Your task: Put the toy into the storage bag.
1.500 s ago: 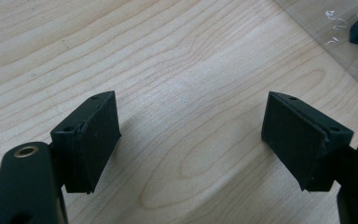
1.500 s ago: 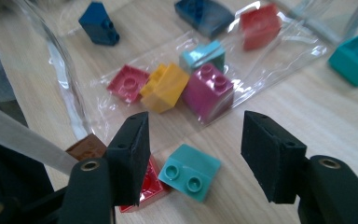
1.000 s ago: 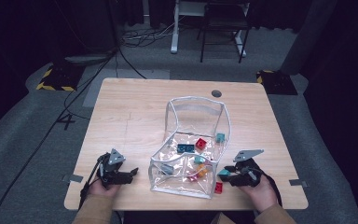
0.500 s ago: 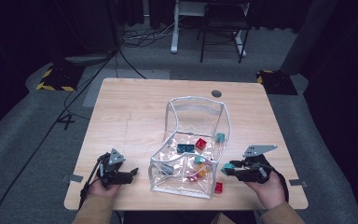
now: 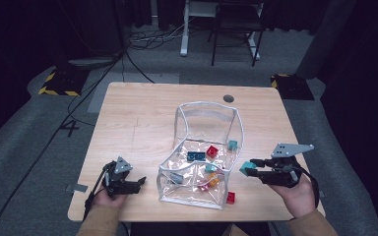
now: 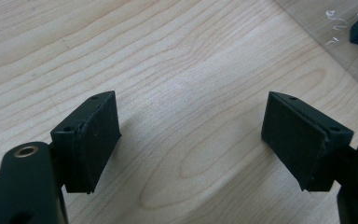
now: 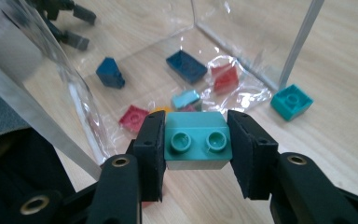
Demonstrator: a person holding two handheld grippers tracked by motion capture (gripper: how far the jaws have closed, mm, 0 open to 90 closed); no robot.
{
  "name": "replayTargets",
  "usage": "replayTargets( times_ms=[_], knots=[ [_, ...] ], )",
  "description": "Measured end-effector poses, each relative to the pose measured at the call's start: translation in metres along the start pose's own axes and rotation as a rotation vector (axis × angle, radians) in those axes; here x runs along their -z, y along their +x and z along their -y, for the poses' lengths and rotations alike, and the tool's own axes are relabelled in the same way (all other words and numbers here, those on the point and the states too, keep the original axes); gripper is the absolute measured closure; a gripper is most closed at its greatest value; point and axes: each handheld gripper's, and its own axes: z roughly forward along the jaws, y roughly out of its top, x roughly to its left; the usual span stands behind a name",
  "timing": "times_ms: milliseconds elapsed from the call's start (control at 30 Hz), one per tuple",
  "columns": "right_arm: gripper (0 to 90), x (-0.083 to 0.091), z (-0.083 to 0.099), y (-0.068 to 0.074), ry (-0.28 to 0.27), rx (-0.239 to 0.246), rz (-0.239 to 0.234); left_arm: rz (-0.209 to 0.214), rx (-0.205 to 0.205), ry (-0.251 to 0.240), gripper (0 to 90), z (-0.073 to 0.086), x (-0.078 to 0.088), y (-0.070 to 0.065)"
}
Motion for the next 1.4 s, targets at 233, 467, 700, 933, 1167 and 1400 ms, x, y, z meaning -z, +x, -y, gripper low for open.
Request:
replayTargets(
  times_ms=[233, 467, 700, 933, 1167, 1400],
  knots=[
    [58.3, 0.024, -0.023, 0.002, -0.067, 0.019, 0.012, 0.000, 0.000, 0.000, 19.4, 0.000, 0.000, 0.000],
    [58.3, 0.042, -0.049, 0.001, -0.137, 0.039, 0.009, 0.000, 0.000, 0.000, 19.4, 0.000, 0.000, 0.000],
    [58.3, 0.048, -0.069, 0.004, -0.184, 0.060, 0.006, 0.000, 0.000, 0.000, 19.4, 0.000, 0.000, 0.000],
    [58.3, 0.047, -0.093, 0.010, -0.197, 0.103, -0.006, 0.001, 0.000, 0.000, 19.3, 0.000, 0.000, 0.000],
    [58.3, 0.037, -0.113, 0.017, -0.201, 0.139, -0.025, 0.001, -0.001, 0.000, 19.3, 0.000, 0.000, 0.000],
    [58.3, 0.017, -0.131, 0.021, -0.176, 0.154, -0.049, 0.004, 0.000, 0.003, 19.3, 0.000, 0.000, 0.000]
  ],
)
